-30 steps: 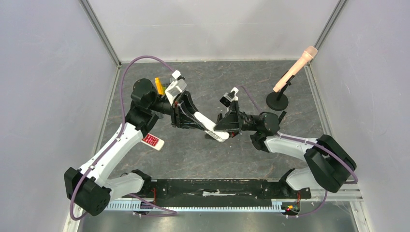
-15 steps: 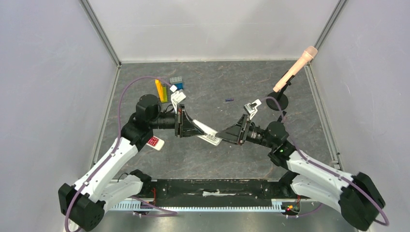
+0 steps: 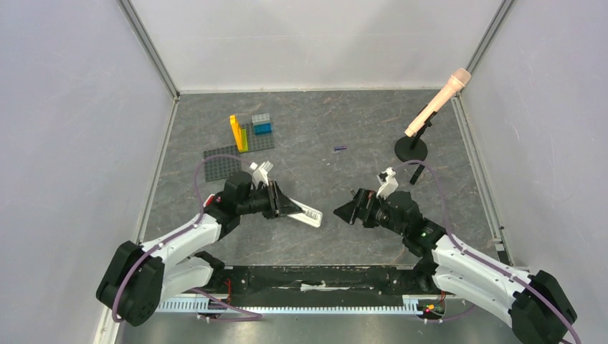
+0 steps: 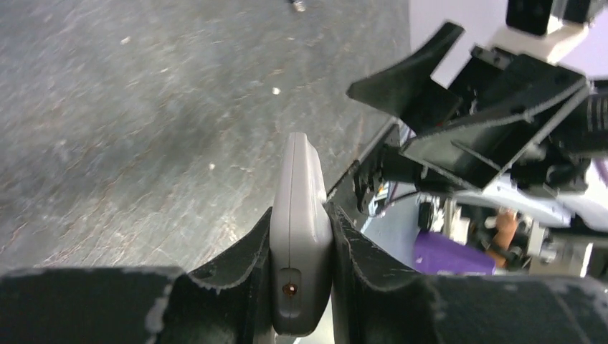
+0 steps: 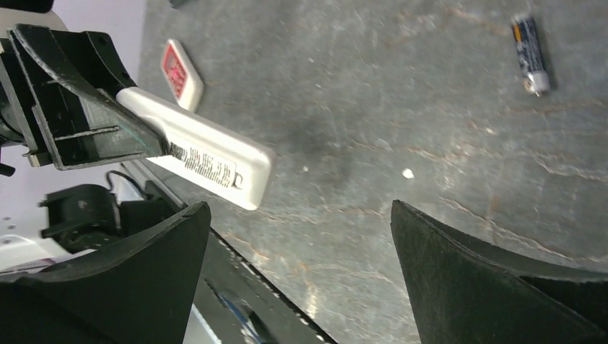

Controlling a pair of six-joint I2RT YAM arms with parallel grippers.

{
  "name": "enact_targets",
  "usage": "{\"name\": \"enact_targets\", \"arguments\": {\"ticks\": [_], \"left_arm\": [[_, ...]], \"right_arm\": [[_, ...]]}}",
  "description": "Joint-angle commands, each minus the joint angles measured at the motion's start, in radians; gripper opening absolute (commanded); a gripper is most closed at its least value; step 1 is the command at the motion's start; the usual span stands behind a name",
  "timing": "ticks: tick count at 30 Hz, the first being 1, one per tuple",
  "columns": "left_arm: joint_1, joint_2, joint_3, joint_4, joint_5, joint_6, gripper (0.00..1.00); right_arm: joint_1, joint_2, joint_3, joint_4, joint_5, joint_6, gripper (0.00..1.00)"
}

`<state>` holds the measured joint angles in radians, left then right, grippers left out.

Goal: Load the batteries into the remote control
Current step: Remove the battery cover from the remote control.

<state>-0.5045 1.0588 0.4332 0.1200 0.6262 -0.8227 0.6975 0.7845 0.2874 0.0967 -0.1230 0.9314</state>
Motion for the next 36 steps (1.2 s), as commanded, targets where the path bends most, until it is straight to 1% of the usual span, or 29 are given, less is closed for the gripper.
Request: {"name": "enact_targets", "arguments": {"ticks": [1, 3, 4, 6, 8, 10, 14, 18, 22, 25, 31, 36], "left_arm": [[-0.025, 0.028, -0.108, 0.344, -0.151, -0.228, 0.02], [-0.034, 0.030, -0.147, 0.371, -0.199, -0.241, 0.02], [-0.038, 0.030, -0.163, 0.370, -0.220, -0.242, 0.02], [-0.041, 0.035, -0.190, 0.378, -0.246, -0.245, 0.02], [-0.045, 0.043, -0.216, 0.388, -0.267, -0.248, 0.04], [-0.046, 0.052, -0.237, 0.395, -0.278, -0.242, 0.12], [-0.045, 0.071, -0.252, 0.364, -0.296, -0.202, 0.28], [-0.045, 0.090, -0.257, 0.321, -0.297, -0.161, 0.34], [-0.045, 0.080, -0.275, 0.285, -0.305, -0.137, 0.51], [-0.045, 0.057, -0.308, 0.271, -0.331, -0.125, 0.59], [-0.045, 0.003, -0.320, 0.173, -0.367, -0.090, 0.62], [-0.045, -0.078, -0.289, 0.008, -0.442, -0.069, 0.62]], "right_arm": [[0.002, 0.014, -0.054, 0.101, 0.043, 0.002, 0.98], [0.005, 0.026, -0.053, 0.124, 0.063, 0.003, 0.98], [0.010, 0.035, -0.054, 0.145, 0.062, 0.007, 0.96], [0.023, 0.067, -0.055, 0.194, 0.059, 0.010, 0.86], [0.057, 0.104, -0.044, 0.204, 0.092, 0.023, 0.75], [0.101, 0.150, -0.019, 0.210, 0.128, 0.033, 0.68], [0.184, 0.259, 0.034, 0.230, 0.197, 0.054, 0.59], [0.237, 0.364, 0.091, 0.269, 0.223, 0.063, 0.53], [0.250, 0.456, 0.140, 0.313, 0.216, 0.068, 0.50], [0.252, 0.509, 0.166, 0.328, 0.215, 0.072, 0.49], [0.255, 0.593, 0.205, 0.350, 0.174, 0.078, 0.45], [0.263, 0.628, 0.252, 0.299, 0.167, 0.066, 0.41]]}}
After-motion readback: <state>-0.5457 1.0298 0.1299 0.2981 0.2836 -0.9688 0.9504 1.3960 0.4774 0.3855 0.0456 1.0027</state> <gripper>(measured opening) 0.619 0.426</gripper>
